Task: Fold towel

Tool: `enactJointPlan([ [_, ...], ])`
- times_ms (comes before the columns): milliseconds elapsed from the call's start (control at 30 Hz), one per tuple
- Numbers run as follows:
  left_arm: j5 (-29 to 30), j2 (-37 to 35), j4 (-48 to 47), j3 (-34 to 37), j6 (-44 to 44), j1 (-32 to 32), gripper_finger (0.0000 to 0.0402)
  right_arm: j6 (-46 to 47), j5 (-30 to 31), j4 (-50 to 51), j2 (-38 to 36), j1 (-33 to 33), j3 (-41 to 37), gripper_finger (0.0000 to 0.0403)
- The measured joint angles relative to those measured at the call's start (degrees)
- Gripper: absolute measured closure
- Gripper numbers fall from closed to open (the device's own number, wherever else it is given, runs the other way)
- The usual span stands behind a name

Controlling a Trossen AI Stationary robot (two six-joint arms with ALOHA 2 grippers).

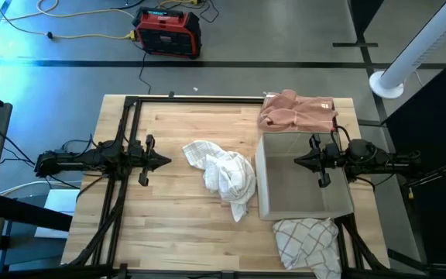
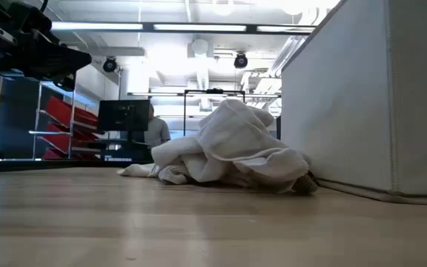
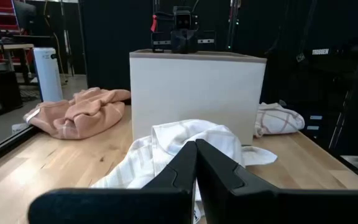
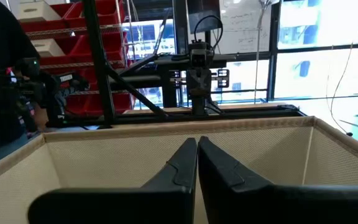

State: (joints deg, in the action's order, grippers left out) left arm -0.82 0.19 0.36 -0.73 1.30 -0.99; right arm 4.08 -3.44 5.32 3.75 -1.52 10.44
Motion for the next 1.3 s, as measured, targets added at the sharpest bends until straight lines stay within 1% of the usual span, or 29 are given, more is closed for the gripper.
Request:
enactJointPlan([
  [933, 0.05, 0.02, -0.01, 0.00, 0.00, 0.01, 0.0401, -0.02, 0.00, -0.04, 0.00, -0.02, 0.00, 0.0402],
  [1067, 0.33, 0.00, -0.07, 0.00, 0.02, 0.00, 0.0401, -1.99, 0.20, -0.62, 0.00, -0.01, -0.04, 0.0402],
  [1200, 0.37, 0.01, -0.07, 0.00, -0.09, 0.00, 0.0401, -1.09, 0.22, -1.08, 0.00, 0.00, -0.06, 0.0402],
  [1267, 1.01, 0.03, 0.56, 0.03, -1.88, -0.07, 0.0401, -1.43, 0.40, -1.91, 0.00, -0.02, -0.11, 0.0402],
  [1300, 1.37, 0.09, 2.42, 0.07, -1.81, -0.07, 0.0401, -1.26, 0.40, -2.70, 0.01, -0.02, -0.13, 0.0402],
])
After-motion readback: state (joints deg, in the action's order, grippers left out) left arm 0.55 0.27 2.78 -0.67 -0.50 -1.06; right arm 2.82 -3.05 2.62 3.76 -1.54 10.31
